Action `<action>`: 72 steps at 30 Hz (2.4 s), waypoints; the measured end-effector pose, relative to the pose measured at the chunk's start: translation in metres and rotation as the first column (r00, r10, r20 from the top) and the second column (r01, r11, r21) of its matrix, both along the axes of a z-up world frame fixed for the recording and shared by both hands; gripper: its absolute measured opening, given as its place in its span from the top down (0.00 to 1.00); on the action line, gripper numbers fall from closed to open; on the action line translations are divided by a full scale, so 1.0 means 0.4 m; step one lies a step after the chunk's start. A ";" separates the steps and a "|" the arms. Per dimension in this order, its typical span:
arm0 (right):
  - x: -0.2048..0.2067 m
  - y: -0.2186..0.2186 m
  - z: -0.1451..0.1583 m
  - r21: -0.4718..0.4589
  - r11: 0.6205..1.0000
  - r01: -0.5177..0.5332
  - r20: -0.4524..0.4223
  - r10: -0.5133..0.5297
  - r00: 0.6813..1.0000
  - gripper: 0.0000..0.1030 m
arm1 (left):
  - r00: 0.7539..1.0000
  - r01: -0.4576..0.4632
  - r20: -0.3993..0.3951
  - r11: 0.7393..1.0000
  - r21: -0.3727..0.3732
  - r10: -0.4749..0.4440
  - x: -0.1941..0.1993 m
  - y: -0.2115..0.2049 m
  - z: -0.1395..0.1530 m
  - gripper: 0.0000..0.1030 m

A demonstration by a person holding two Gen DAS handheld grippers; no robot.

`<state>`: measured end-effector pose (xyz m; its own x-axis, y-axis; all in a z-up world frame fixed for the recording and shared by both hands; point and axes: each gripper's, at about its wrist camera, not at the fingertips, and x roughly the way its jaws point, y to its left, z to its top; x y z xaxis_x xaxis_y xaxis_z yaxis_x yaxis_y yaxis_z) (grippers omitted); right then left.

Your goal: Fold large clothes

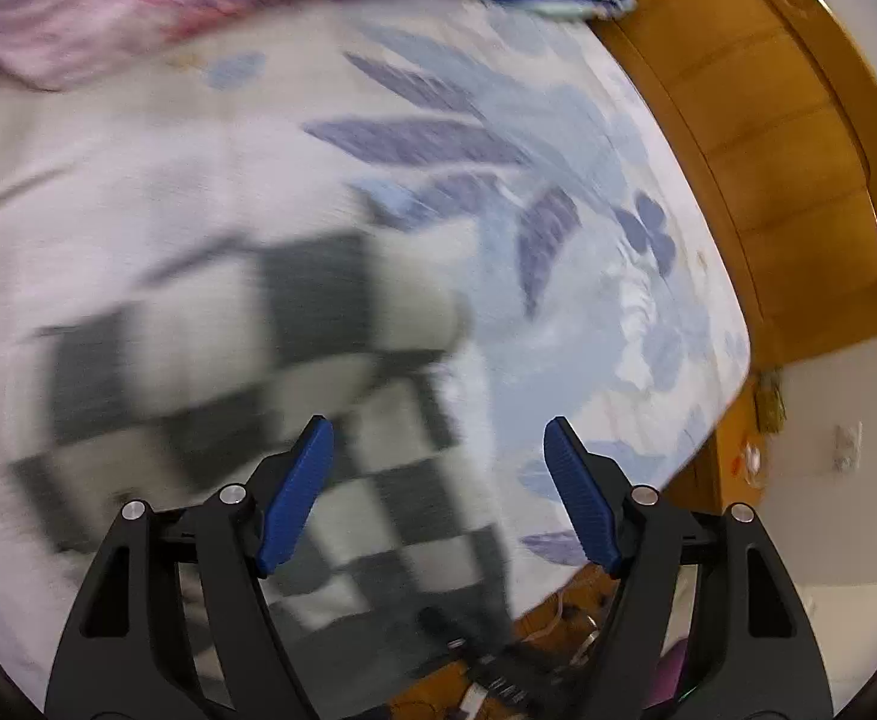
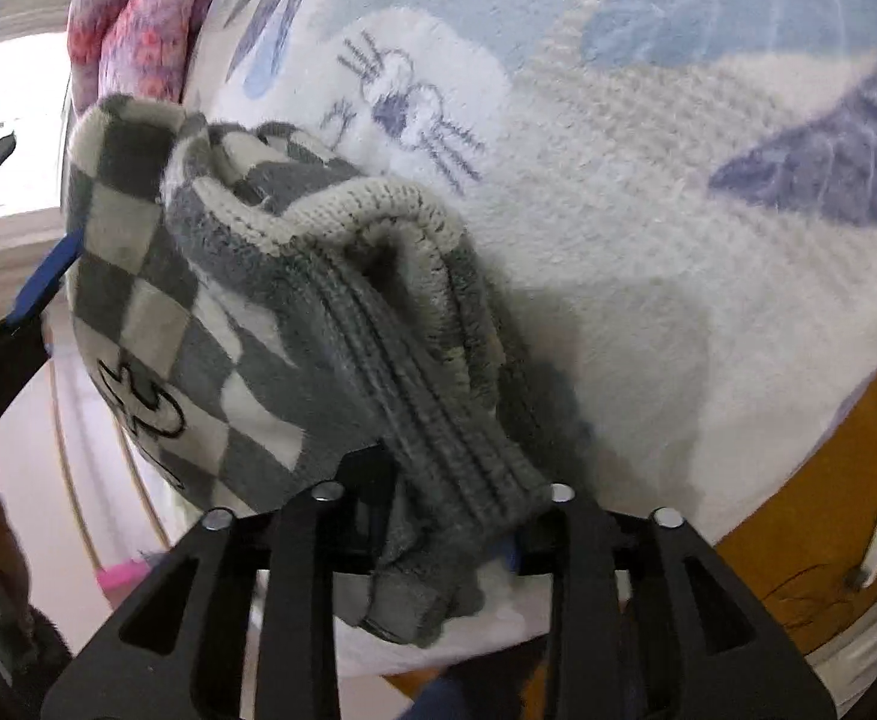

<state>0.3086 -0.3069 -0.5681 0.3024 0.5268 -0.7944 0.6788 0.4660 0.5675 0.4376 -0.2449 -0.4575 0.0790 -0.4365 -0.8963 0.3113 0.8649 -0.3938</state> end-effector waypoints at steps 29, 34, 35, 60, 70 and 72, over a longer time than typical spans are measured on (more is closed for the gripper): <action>0.602 0.090 0.087 -0.403 0.775 -0.486 0.116 0.570 0.813 0.93 | 0.987 -0.133 -0.042 0.924 0.359 0.158 0.098 0.264 -0.198 0.26; 0.595 -0.001 0.010 -0.319 0.842 -0.435 0.107 0.488 0.866 1.00 | 0.984 -0.134 -0.065 0.920 0.369 0.169 0.146 0.243 -0.238 0.20; 0.594 -0.003 0.004 -0.333 0.830 -0.447 0.096 0.501 0.860 1.00 | 0.982 -0.132 -0.076 0.922 0.365 0.171 0.155 0.241 -0.244 0.20; 0.321 0.125 0.098 -0.348 0.685 -0.641 -0.079 0.659 0.748 1.00 | 0.971 -0.169 -0.112 0.939 0.298 0.210 -0.080 0.359 -0.212 0.17; 0.269 0.080 0.034 -0.328 0.740 -0.587 -0.042 0.610 0.791 1.00 | 0.969 -0.136 -0.155 0.940 0.314 0.192 -0.074 0.331 -0.289 0.14; 0.244 0.076 0.072 -0.326 0.772 -0.545 -0.021 0.571 0.821 1.00 | 0.962 -0.169 -0.161 0.944 0.283 0.220 -0.091 0.354 -0.272 0.14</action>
